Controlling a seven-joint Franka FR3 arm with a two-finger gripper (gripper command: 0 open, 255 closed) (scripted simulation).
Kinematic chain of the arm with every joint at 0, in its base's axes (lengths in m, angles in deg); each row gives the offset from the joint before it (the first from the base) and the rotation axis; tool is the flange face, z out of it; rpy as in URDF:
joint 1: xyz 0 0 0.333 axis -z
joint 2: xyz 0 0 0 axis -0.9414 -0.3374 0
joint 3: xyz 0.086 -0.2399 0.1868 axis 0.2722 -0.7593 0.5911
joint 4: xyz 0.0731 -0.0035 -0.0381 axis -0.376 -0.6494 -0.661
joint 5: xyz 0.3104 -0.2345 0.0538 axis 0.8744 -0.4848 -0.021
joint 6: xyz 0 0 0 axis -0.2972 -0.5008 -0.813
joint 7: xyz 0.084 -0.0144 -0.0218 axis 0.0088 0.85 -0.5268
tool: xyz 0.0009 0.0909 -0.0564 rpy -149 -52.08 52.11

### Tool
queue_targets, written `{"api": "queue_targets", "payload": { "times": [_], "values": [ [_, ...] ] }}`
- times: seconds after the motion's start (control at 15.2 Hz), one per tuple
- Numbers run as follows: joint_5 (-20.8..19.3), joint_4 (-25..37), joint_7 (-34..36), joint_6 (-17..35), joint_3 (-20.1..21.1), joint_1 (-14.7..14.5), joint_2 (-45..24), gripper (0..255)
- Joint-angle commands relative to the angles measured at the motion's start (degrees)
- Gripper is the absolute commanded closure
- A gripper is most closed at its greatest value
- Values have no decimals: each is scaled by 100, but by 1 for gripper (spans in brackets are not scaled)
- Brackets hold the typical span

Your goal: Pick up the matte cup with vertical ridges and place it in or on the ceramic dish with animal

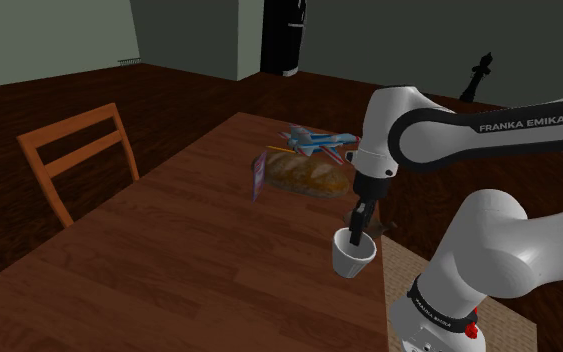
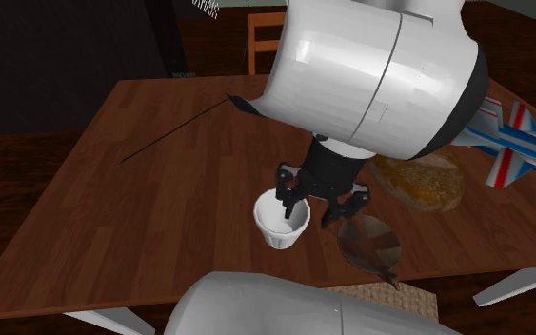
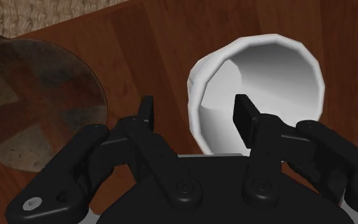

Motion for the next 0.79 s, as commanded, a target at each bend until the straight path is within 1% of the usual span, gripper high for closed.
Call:
{"api": "queue_targets", "payload": {
  "times": [0.0,0.53,0.73],
  "values": [
    [0,0,0,0,0,0,0,255],
    [-1,-1,0,2,-1,-1,0,255],
    [-16,188,40,-294,-2,6,108,255]
  ]
}}
